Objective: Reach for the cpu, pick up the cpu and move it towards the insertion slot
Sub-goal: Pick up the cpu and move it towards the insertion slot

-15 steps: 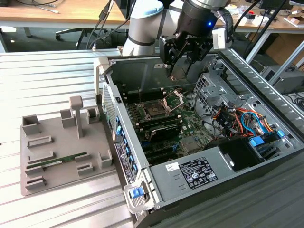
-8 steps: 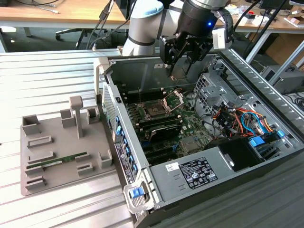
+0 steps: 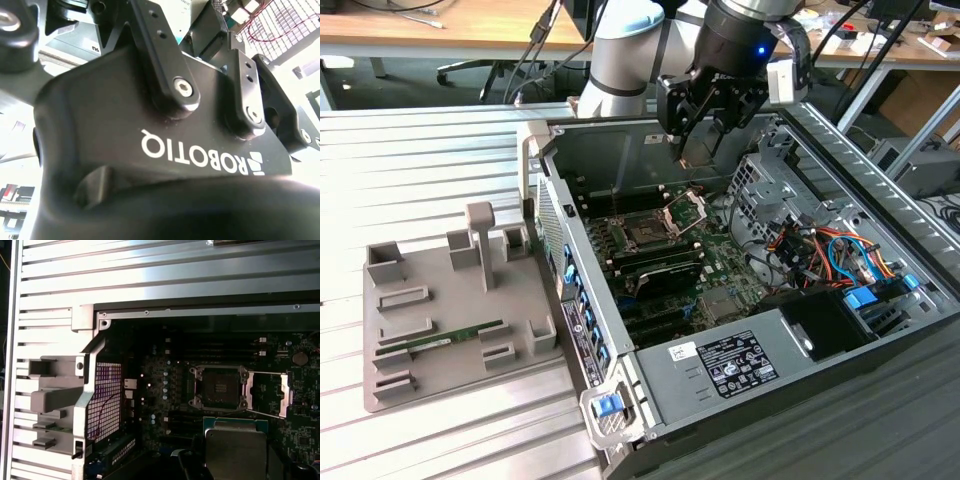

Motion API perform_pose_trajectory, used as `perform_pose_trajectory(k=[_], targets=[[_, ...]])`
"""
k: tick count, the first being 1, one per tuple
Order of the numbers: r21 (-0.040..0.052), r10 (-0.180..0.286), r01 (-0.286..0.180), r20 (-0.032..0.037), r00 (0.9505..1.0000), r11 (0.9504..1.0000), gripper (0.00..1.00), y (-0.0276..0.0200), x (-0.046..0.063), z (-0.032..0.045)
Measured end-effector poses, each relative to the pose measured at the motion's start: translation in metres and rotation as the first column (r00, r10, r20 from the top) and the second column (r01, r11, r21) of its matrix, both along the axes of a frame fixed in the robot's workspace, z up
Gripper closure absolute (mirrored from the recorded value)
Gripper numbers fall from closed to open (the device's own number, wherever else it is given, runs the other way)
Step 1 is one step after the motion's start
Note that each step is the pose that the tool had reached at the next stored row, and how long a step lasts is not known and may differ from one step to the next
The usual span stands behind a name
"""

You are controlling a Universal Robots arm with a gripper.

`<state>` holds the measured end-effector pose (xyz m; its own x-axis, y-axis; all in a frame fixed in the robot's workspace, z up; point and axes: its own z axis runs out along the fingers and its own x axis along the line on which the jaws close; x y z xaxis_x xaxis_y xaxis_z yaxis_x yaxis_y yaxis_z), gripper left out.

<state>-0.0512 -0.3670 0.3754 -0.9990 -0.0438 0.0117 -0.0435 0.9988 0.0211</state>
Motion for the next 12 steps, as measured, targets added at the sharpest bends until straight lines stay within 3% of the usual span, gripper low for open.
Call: perform_pose_trajectory(k=[4,12], targets=[[-0.0001,0.000,0.000,0.0000,1.0000,1.0000,0.45,0.0010,0.0009,-0.0005],[-0.0001,0.000,0.000,0.0000,1.0000,1.0000,0.45,0.0094,0.0034,-0.0026]])
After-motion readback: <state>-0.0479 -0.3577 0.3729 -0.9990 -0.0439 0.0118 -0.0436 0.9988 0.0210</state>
